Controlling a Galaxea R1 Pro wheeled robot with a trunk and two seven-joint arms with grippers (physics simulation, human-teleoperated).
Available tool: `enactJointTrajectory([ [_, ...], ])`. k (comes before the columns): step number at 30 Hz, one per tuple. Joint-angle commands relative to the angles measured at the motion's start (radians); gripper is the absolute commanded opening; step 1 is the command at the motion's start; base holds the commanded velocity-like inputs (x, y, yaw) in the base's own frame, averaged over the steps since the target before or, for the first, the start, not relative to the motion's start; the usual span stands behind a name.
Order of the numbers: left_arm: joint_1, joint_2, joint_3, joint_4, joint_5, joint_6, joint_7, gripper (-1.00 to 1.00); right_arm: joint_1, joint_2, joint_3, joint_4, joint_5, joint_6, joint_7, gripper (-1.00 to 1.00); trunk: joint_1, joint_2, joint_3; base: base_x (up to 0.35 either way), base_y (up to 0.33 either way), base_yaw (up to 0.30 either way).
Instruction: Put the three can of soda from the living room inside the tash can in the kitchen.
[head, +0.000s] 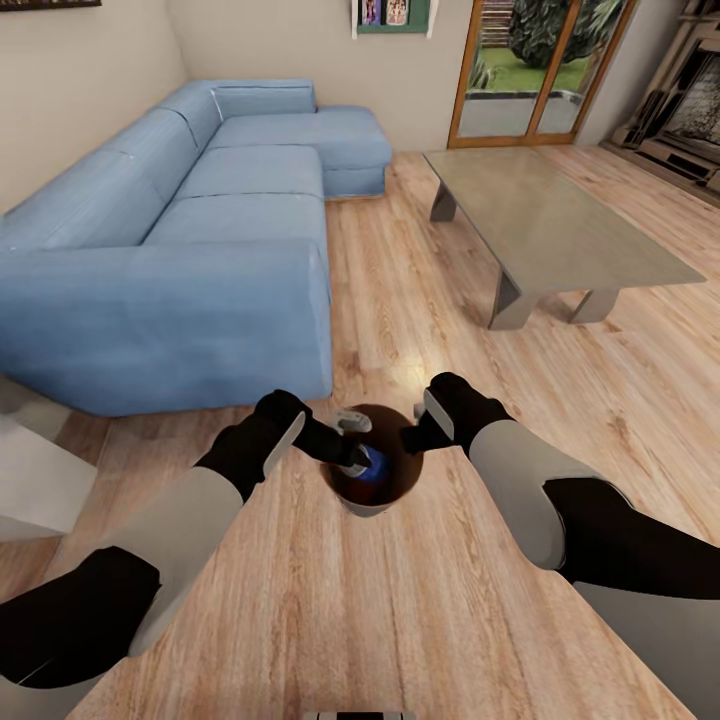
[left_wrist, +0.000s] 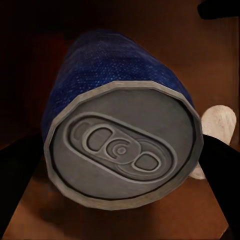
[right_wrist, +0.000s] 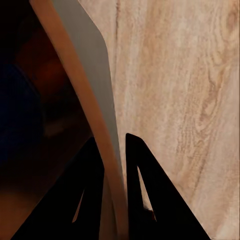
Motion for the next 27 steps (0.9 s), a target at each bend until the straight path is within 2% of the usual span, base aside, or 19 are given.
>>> enactJointTrajectory([
  [1,0.0,-0.002,-0.001,0.001,-0.012,0.0,0.002,-1.0,-0.001,0.0,-0.012,0.0,-0.043,0.001,0.01,-1.0,0.0,0.0,0.0,0.0,0.0,0.0],
  [13,0.0,-0.008,-0.002,0.005,-0.013,0.0,0.005,-1.0,0.001,0.0,-0.01,0.002,-0.043,0.001,0.02,-1.0,0.0,0.0,0.0,0.0,0.0,0.0],
  [19,-0.001,-0.006,-0.019,0.035,-0.014,0.0,0.013,-1.0,0.001,0.0,-0.009,0.002,-0.043,0.001,0.02,-1.0,0.0,0.0,0.0,0.0,0.0,0.0],
  [20,0.0,-0.006,-0.021,0.041,-0.014,0.0,0.014,1.0,0.001,0.0,-0.009,0.002,-0.043,0.001,0.02,-1.0,0.0,0.0,0.0,0.0,0.0,0.0],
  [27,-0.001,-0.002,-0.022,0.049,-0.01,0.0,0.017,1.0,0.001,0.0,-0.009,0.002,-0.043,0.001,0.02,-1.0,0.0,0.0,0.0,0.0,0.0,0.0],
])
